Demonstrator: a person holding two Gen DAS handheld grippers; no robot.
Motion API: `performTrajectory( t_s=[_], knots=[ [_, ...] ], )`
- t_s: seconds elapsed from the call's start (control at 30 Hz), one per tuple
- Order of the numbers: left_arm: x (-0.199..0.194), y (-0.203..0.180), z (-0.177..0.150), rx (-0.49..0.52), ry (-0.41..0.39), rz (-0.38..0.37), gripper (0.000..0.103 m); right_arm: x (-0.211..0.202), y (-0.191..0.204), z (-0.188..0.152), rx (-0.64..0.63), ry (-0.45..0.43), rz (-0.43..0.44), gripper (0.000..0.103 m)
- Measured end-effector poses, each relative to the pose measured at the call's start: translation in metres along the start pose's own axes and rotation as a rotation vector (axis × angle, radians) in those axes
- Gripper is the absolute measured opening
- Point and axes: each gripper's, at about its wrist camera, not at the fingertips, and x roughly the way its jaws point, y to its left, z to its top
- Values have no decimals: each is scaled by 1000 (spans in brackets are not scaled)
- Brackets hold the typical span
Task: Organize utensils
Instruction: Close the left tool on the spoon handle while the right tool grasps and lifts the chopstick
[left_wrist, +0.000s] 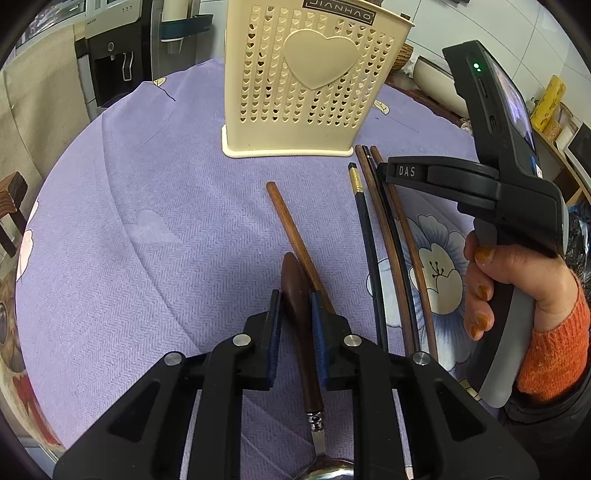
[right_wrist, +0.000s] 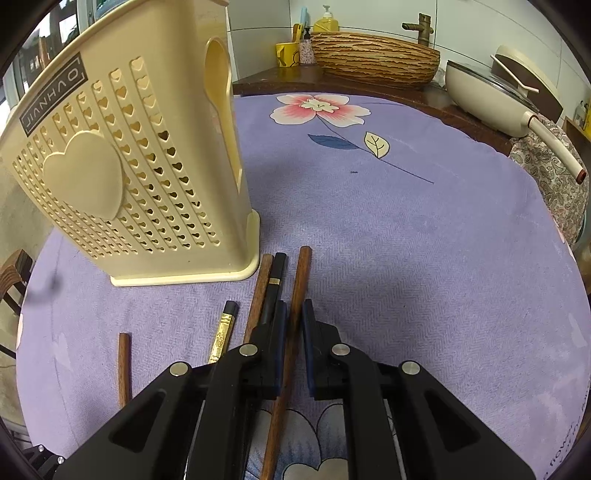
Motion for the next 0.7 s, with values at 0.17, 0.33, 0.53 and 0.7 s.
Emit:
performTrajectory(
  t_s=[0.17, 0.33, 0.53, 0.7],
  knots=[
    [1, 1, 0, -6, 1, -10, 16, -5, -3, -6, 10, -14, 17, 8],
    [0, 2, 0, -8, 1, -11, 16, -16, -7, -8, 18, -41, 19, 8],
    [-8, 6, 0, -13, -13, -22, 16, -39, -12, -11, 28, -94, 48, 8],
    [-21, 11, 3, -13, -41, -28, 16, -63, -14, -12, 34, -138, 79, 8]
  ],
)
